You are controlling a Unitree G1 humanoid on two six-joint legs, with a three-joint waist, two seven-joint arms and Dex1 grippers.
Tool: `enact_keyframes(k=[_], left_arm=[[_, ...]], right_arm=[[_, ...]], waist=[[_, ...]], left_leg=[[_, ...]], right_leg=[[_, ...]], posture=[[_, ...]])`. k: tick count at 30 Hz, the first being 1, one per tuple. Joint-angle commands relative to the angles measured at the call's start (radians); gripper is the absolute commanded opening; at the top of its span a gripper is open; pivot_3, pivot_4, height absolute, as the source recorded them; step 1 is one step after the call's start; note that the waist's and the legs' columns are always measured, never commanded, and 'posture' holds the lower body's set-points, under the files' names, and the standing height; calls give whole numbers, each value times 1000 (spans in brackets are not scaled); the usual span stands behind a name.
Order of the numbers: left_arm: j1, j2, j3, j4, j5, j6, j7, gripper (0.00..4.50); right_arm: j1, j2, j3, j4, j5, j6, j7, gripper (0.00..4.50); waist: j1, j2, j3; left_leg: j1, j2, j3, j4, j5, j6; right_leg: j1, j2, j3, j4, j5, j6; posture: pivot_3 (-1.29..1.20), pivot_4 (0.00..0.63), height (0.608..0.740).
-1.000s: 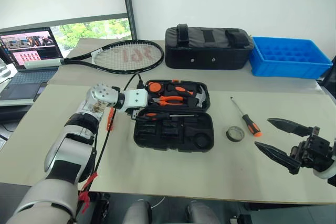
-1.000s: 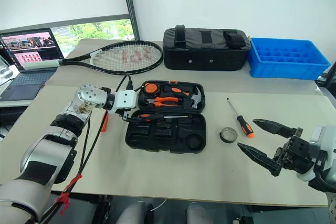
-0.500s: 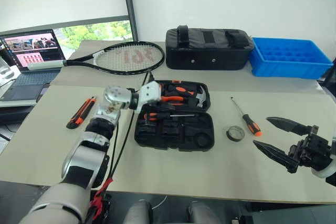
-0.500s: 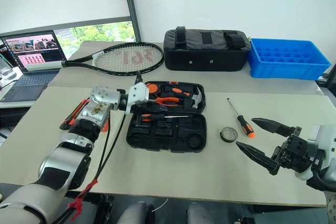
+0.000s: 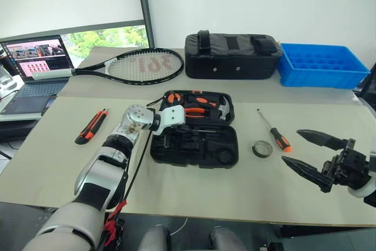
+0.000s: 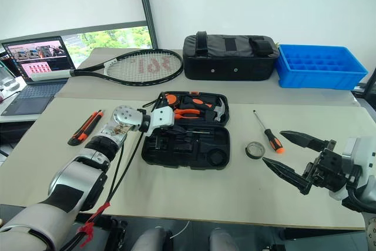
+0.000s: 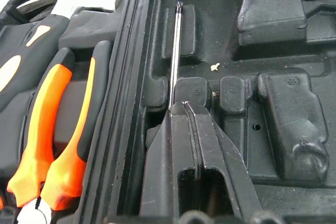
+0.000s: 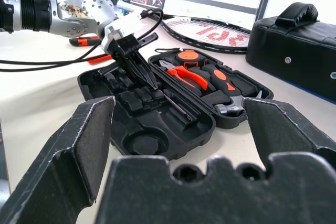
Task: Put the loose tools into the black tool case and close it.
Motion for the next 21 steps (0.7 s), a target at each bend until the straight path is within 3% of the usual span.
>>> enact_keyframes(k=[1,7,8,11,18,20,21], left_arm=[[29,-7,43,42,-25,45,10,22],[26,-9,203,-205,-267,240,-149,22],[36,2,219,-278,-304,299,-170,516],[95,51,235,-504,-388,475,-217,1311],[249,253,246,-1000,-551,851,-257,3911],[279,305,252,-1087,-584,919,-258,4470],[293,328,256,-1124,-599,946,-255,4470]], right_arm=[[-9,-43,15,5,-84,13,-50,4500],[-115,-122,135,159,-280,101,-209,4500],[-148,-126,155,203,-300,117,-229,4500],[-253,-127,213,339,-351,134,-257,4500],[-503,-141,373,623,-455,186,-236,4500],[-548,-134,405,673,-472,189,-222,4500],[-569,-129,419,696,-481,193,-217,4500]], waist=[[-1,0,0],[-2,-1,1],[-3,0,1],[-1,1,1],[-13,8,3],[-13,8,3],[-12,8,4]], left_leg=[[1,0,0,0,0,0],[-4,0,-1,0,3,2],[-4,0,-1,0,3,2],[-5,0,-1,-1,3,3],[-5,0,-2,-2,2,4],[-5,0,-2,-2,2,4],[-5,0,-3,-1,2,4]], right_leg=[[0,0,0,0,0,0],[-6,0,0,1,1,0],[-7,0,-1,1,1,0],[-7,0,0,0,4,-6],[-6,1,0,-1,3,-7],[-6,0,0,-1,3,-7],[-5,0,0,-1,3,-7]], posture=[[0,150,708],[0,150,708],[0,150,708],[0,150,708],[0,150,708],[0,150,708],[0,150,708]])
